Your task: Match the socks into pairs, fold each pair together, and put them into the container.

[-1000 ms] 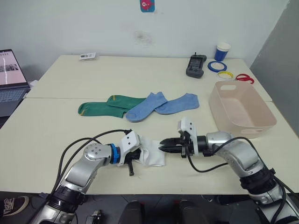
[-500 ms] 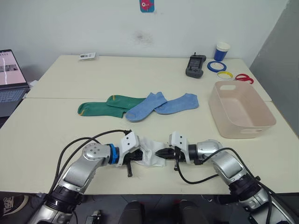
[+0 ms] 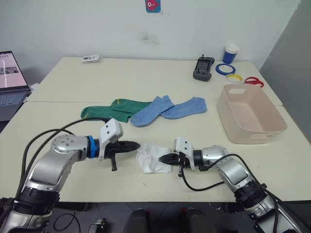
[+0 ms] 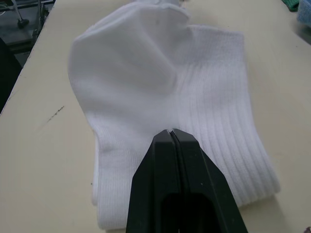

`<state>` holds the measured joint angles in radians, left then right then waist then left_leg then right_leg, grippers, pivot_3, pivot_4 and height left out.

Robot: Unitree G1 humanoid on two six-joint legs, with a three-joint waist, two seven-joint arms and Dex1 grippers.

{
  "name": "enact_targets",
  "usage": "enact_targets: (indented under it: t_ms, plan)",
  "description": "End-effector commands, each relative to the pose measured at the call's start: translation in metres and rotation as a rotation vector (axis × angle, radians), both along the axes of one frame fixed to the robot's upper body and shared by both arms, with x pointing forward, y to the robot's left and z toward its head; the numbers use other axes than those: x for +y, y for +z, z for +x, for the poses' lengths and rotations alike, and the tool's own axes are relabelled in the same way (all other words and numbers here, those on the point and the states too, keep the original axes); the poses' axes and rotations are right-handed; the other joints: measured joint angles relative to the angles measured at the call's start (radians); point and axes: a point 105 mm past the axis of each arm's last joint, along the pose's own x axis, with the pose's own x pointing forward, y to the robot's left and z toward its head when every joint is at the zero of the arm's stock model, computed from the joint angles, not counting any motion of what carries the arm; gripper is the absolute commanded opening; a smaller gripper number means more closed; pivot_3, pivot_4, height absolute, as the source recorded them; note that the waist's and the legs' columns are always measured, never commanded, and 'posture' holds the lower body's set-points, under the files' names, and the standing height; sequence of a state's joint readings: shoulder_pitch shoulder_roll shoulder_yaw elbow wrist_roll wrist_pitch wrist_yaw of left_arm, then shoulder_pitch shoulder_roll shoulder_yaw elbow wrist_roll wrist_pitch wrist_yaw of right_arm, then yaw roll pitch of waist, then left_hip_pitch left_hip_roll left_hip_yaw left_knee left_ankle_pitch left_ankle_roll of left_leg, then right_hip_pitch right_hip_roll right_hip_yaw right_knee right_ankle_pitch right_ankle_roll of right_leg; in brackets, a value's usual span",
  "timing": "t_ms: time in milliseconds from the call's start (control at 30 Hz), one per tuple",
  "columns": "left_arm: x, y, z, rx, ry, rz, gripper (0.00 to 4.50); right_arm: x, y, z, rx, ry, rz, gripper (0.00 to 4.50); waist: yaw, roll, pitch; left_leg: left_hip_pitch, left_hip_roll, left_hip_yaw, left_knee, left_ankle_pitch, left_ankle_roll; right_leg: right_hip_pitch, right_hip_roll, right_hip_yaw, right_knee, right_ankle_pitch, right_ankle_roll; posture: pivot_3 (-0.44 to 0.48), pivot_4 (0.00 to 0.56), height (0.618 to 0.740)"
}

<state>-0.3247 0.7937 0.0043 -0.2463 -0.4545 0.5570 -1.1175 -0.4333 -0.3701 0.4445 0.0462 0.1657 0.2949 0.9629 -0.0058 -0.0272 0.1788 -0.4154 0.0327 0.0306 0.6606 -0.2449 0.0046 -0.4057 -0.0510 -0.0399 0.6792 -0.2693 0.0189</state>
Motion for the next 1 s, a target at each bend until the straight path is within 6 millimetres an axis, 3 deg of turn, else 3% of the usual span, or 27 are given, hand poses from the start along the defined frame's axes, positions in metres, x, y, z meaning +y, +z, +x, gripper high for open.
enact_targets:
  t_ms: [33, 167, 267, 400, 533, 800, 900, 1000]
  plan:
    - [-0.030, 0.018, -0.009, -0.025, -0.084, -0.086, 0.00, 0.001, 0.003, 0.003, -0.009, 0.000, -0.007, 0.03, 0.000, 0.000, 0.000, 0.000, 0.000, 0.000, 0.000, 0.000, 0.000, 0.000, 0.000, 0.000, 0.000, 0.000, 0.000, 0.000, 0.150, 0.740]
    - [-0.048, -0.003, -0.014, -0.001, -0.113, -0.043, 0.00, 0.001, 0.004, 0.004, -0.009, 0.001, -0.008, 0.03, -0.002, 0.000, 0.000, 0.000, 0.000, 0.000, 0.000, 0.000, 0.000, 0.000, 0.000, 0.001, 0.000, 0.000, 0.000, 0.000, 0.150, 0.740]
    - [-0.038, -0.038, -0.013, 0.008, -0.092, 0.082, 0.00, 0.001, 0.004, 0.004, -0.010, 0.001, -0.010, 0.03, -0.004, 0.000, 0.000, 0.001, -0.001, 0.001, 0.000, 0.000, 0.000, 0.000, 0.002, 0.002, 0.000, 0.003, -0.004, 0.000, 0.150, 0.740]
    - [-0.018, -0.061, -0.009, 0.019, -0.039, 0.165, 0.00, -0.001, 0.004, 0.003, -0.007, -0.001, -0.014, 0.03, -0.001, 0.000, 0.000, 0.001, 0.000, 0.000, 0.000, 0.000, 0.000, 0.000, 0.003, 0.001, 0.000, 0.003, -0.005, 0.000, 0.150, 0.740]
    - [-0.004, -0.079, -0.007, 0.032, -0.016, 0.227, 0.00, -0.003, 0.004, 0.002, -0.006, -0.002, -0.018, 0.03, 0.001, 0.000, 0.000, 0.001, 0.001, 0.000, 0.000, 0.000, 0.000, 0.000, 0.002, 0.001, 0.000, 0.003, -0.005, 0.000, 0.150, 0.740]
    - [-0.007, -0.092, -0.010, 0.062, 0.002, 0.202, 0.00, -0.003, 0.021, -0.003, 0.087, -0.036, 0.048, 0.03, 0.003, 0.000, 0.000, 0.001, 0.001, 0.001, 0.000, 0.000, 0.000, 0.000, 0.001, 0.001, 0.000, 0.003, -0.005, 0.000, 0.150, 0.740]
    - [-0.007, -0.093, -0.010, 0.069, 0.013, 0.191, 0.00, -0.012, 0.045, -0.004, 0.217, -0.096, 0.129, 0.60, 0.003, 0.000, 0.000, 0.001, 0.000, 0.000, 0.000, 0.000, 0.000, 0.000, 0.000, 0.001, 0.000, 0.003, -0.005, 0.000, 0.150, 0.740]
    - [-0.007, -0.094, -0.010, 0.071, 0.015, 0.191, 0.00, -0.025, 0.048, -0.004, 0.290, -0.160, 0.123, 1.69, 0.004, 0.000, 0.000, 0.001, 0.000, 0.000, 0.000, 0.000, 0.000, 0.001, 0.000, 0.000, 0.000, 0.003, -0.005, 0.000, 0.150, 0.740]
